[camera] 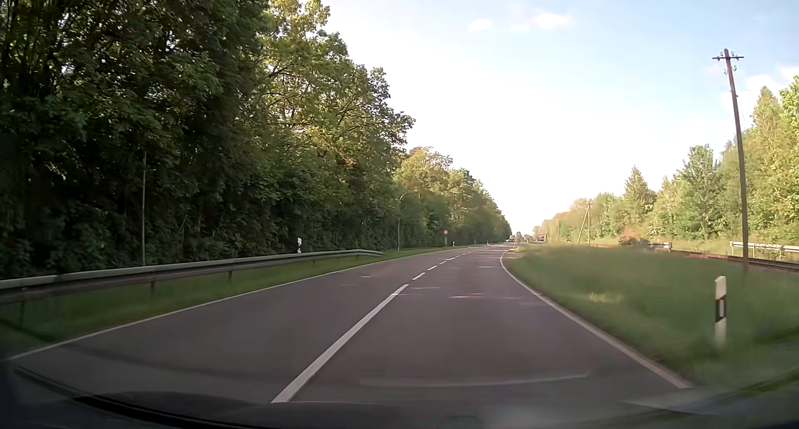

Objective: Follow the waypoints while adhering to traffic rules and regulations

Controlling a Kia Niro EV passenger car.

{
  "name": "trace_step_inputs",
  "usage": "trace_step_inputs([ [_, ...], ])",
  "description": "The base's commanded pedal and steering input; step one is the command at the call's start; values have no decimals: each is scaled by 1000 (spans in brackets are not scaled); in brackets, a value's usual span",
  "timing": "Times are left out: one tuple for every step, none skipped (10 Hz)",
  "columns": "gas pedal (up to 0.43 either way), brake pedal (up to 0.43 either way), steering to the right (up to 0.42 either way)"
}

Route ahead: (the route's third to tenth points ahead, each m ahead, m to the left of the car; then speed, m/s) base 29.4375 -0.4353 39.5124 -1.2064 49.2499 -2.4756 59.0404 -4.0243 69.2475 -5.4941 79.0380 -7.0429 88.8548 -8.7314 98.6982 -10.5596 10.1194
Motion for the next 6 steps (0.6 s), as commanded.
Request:
trace_step_inputs([
  [197, 0, 31],
  [189, 0, 27],
  [177, 0, 25],
  [177, 0, 25],
  [177, 0, 25],
  [177, 0, 25],
])
